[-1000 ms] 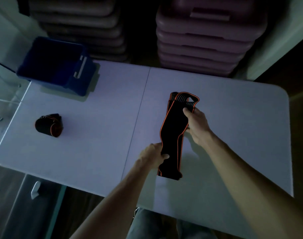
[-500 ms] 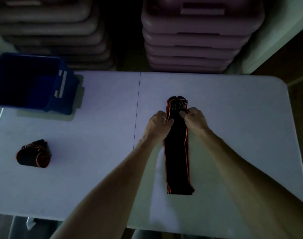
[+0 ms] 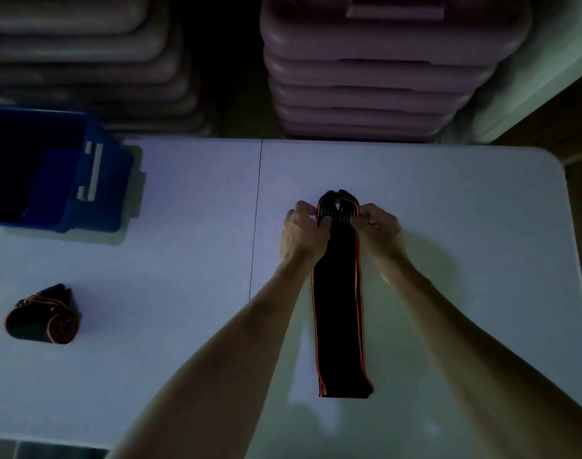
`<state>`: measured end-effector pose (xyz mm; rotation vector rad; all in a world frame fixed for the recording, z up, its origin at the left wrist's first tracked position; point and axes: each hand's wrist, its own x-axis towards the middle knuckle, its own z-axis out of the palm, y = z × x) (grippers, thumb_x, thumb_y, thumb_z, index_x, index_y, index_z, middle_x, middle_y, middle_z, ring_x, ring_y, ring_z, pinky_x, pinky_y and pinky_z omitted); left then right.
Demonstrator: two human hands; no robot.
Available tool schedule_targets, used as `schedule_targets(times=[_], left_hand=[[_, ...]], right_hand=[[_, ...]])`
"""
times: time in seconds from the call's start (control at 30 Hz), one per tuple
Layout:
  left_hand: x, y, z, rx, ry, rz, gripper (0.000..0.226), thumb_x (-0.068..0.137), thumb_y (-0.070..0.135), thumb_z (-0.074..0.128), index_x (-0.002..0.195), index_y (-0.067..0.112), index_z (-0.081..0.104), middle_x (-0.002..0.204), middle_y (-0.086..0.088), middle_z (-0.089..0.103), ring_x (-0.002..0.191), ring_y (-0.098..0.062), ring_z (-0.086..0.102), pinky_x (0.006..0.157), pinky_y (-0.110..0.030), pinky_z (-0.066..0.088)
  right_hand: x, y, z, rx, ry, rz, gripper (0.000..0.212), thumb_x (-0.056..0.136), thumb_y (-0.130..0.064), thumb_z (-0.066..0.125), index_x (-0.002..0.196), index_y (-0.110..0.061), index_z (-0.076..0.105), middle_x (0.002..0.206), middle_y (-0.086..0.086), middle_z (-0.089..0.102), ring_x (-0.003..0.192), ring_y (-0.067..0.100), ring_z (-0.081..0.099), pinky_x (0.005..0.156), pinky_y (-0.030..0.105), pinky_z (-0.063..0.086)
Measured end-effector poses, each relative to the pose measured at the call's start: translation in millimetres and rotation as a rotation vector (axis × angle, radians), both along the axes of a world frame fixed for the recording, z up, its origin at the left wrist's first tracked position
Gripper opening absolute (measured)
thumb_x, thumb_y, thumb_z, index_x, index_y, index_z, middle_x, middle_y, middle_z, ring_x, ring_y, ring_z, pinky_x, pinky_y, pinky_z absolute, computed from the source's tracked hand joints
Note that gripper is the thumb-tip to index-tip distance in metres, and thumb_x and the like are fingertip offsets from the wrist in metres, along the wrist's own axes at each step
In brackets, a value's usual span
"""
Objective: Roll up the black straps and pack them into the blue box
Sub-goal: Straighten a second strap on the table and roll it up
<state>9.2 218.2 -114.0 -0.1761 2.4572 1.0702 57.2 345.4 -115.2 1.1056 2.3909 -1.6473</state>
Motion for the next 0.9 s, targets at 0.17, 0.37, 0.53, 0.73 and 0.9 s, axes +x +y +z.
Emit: schedule_targets(times=[0.17,0.37,0.53,0.73,0.9], left_hand=[[-6.4,4.5,-0.1,-0.014,0.032,0.039,0.016,0.088,0.026,0.061,0.098,0.014,0.063,0.099,-0.007,0.067,0.089,-0.027,0.065,0.076,-0.041,0.057],[-8.9,9.4,-1.0,-0.026,0.07,0.119,0.007,0.086,0.021,0.064,0.085,0.015,0.065,0.086,-0.006,0.069,0.078,-0.028,0.066,0.068,-0.041,0.058],[-6.7,9.9,-0.1,-0.023,0.078,0.172,0.006,0.085,0.02,0.067,0.083,0.014,0.065,0.078,-0.003,0.067,0.073,-0.025,0.066,0.065,-0.039,0.058],[-3.2,10.4,4.3,-0.036,0.013,0.249,0.015,0.081,0.023,0.074,0.074,0.012,0.068,0.075,-0.007,0.07,0.068,-0.028,0.068,0.064,-0.041,0.061],[2.7,13.3,10.1,-0.057,0.016,0.25,0.016,0.08,0.019,0.076,0.07,0.011,0.066,0.071,-0.009,0.069,0.067,-0.03,0.068,0.063,-0.043,0.061]], right_hand=[[-14.1,3.9,-6.4,0.224,0.017,-0.031,0.003,0.077,-0.004,0.064,0.078,-0.007,0.065,0.062,0.004,0.06,0.061,0.021,0.056,0.051,0.011,0.036],[-23.5,10.0,-12.2,0.269,-0.008,-0.024,0.005,0.074,-0.001,0.061,0.072,-0.004,0.065,0.064,0.005,0.059,0.059,0.018,0.054,0.043,0.005,0.034],[-23.3,15.4,-12.4,0.203,-0.053,-0.047,0.006,0.076,-0.009,0.066,0.078,-0.013,0.062,0.061,-0.005,0.057,0.054,0.01,0.055,0.044,0.013,0.038],[-1.6,25.8,-8.9,0.211,-0.071,0.076,0.013,0.076,-0.01,0.066,0.068,-0.02,0.068,0.063,0.002,0.067,0.065,0.017,0.068,0.063,0.027,0.053],[12.3,27.7,-11.8,0.13,-0.015,0.127,0.023,0.077,-0.002,0.063,0.067,-0.021,0.071,0.063,0.004,0.071,0.061,0.018,0.07,0.071,0.039,0.061]])
